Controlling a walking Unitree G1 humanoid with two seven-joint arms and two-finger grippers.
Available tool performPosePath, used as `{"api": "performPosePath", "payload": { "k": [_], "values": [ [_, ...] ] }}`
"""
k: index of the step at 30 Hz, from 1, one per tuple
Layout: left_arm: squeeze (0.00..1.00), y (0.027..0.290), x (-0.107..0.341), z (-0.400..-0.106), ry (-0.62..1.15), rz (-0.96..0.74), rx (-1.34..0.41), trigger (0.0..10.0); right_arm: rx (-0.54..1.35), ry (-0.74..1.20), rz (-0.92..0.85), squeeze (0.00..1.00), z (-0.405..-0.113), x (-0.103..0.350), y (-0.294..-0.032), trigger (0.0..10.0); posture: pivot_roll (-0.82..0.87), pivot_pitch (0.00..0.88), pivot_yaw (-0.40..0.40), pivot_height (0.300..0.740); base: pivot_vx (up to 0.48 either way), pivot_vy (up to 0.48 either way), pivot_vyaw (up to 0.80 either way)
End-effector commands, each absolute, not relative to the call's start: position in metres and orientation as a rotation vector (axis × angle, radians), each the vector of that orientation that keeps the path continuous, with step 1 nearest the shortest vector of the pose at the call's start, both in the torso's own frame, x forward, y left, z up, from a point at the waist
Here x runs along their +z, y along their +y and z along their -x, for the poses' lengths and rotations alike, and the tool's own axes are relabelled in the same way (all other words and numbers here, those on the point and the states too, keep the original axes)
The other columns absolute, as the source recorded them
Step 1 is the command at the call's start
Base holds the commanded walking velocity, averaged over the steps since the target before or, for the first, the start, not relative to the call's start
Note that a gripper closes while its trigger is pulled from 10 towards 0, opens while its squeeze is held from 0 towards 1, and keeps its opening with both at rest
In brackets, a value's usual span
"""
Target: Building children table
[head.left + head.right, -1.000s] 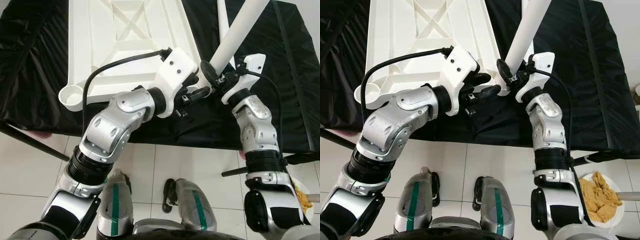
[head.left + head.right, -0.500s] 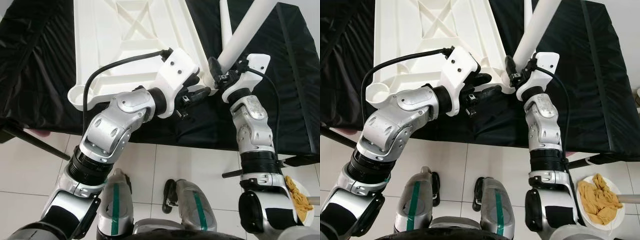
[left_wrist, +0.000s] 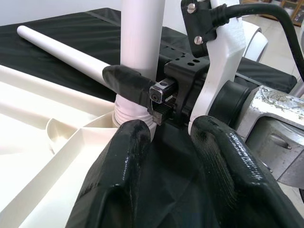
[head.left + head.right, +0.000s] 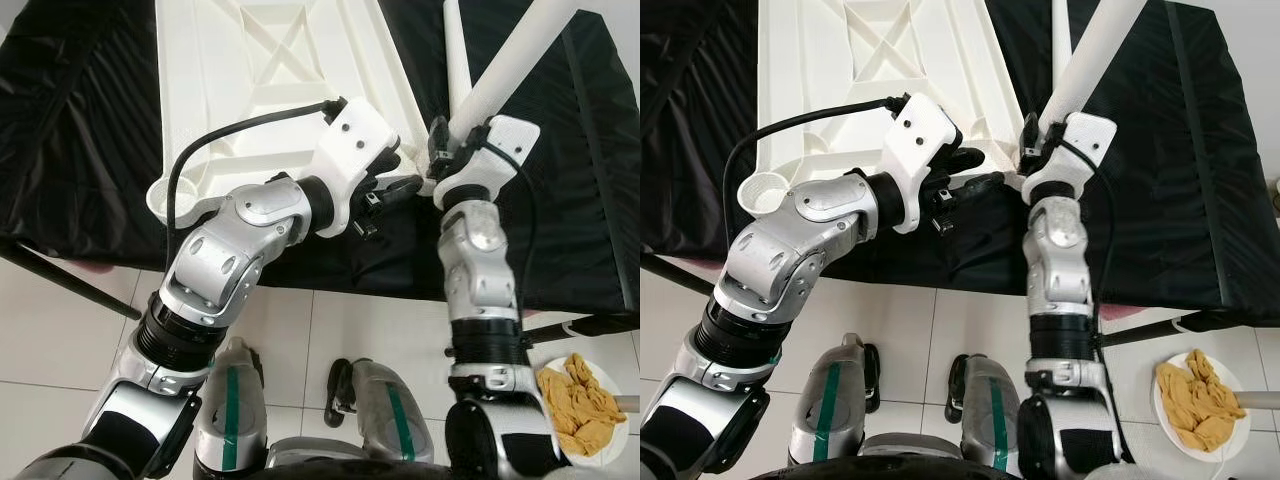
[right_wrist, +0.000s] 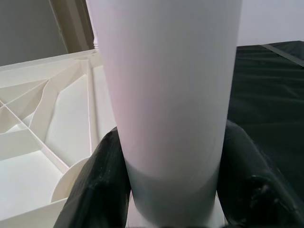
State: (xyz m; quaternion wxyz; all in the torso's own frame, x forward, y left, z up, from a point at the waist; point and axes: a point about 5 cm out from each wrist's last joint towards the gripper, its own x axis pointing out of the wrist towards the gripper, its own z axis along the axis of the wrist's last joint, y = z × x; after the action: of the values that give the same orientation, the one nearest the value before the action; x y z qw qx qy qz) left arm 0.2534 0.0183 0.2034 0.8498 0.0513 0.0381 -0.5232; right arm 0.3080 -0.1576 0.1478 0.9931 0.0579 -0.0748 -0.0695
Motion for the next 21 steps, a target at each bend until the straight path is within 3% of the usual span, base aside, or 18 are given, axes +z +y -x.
{"api": "performPosePath", "payload": {
  "k": [1, 4, 5, 6, 7, 18, 19, 20, 21],
  "values": [
    [0.0, 0.016, 0.202, -0.251, 0.091, -0.102, -1.114, 10.0, -0.188, -0.1, -0.126, 0.0, -0.305, 0.138, -0.165, 10.0, 0.06, 0.041, -0.075, 0.74, 0.0, 0.0, 0.0],
    [0.0, 0.016, 0.203, -0.251, 0.09, -0.101, -1.114, 10.0, -0.188, -0.104, -0.126, 0.0, -0.306, 0.139, -0.167, 10.0, 0.06, 0.042, -0.074, 0.74, 0.0, 0.0, 0.0],
    [0.0, 0.016, 0.203, -0.251, 0.089, -0.101, -1.113, 10.0, -0.196, -0.106, -0.124, 0.08, -0.307, 0.141, -0.169, 10.0, 0.06, 0.044, -0.074, 0.74, 0.0, 0.0, 0.0],
    [0.0, 0.016, 0.203, -0.251, 0.089, -0.101, -1.113, 10.0, -0.196, -0.106, -0.124, 0.08, -0.307, 0.141, -0.169, 10.0, 0.06, 0.044, -0.074, 0.74, 0.0, 0.0, 0.0],
    [0.0, 0.016, 0.203, -0.251, 0.088, -0.101, -1.114, 10.0, -0.182, -0.11, -0.135, 1.0, -0.308, 0.142, -0.171, 10.0, 0.06, 0.044, -0.074, 0.74, 0.0, 0.0, 0.0],
    [0.0, 0.016, 0.204, -0.252, 0.087, -0.101, -1.118, 10.0, -0.122, -0.126, -0.125, 1.0, -0.31, 0.147, -0.176, 10.0, 0.05, 0.042, -0.069, 0.74, 0.0, 0.0, 0.0],
    [0.0, 0.016, 0.204, -0.252, 0.086, -0.102, -1.121, 10.0, -0.073, -0.123, -0.114, 0.22, -0.312, 0.149, -0.179, 10.0, 0.04, 0.04, -0.068, 0.74, 0.0, 0.0, 0.0],
    [0.0, 0.016, 0.204, -0.252, 0.085, -0.103, -1.125, 10.0, -0.002, -0.125, -0.108, 0.0, -0.315, 0.151, -0.181, 10.0, 0.04, 0.039, -0.066, 0.74, 0.0, 0.0, 0.0],
    [0.0, 0.016, 0.204, -0.252, 0.085, -0.103, -1.125, 10.0, -0.002, -0.125, -0.108, 0.0, -0.315, 0.151, -0.181, 10.0, 0.04, 0.039, -0.066, 0.74, 0.0, 0.0, 0.0]
  ]
}}
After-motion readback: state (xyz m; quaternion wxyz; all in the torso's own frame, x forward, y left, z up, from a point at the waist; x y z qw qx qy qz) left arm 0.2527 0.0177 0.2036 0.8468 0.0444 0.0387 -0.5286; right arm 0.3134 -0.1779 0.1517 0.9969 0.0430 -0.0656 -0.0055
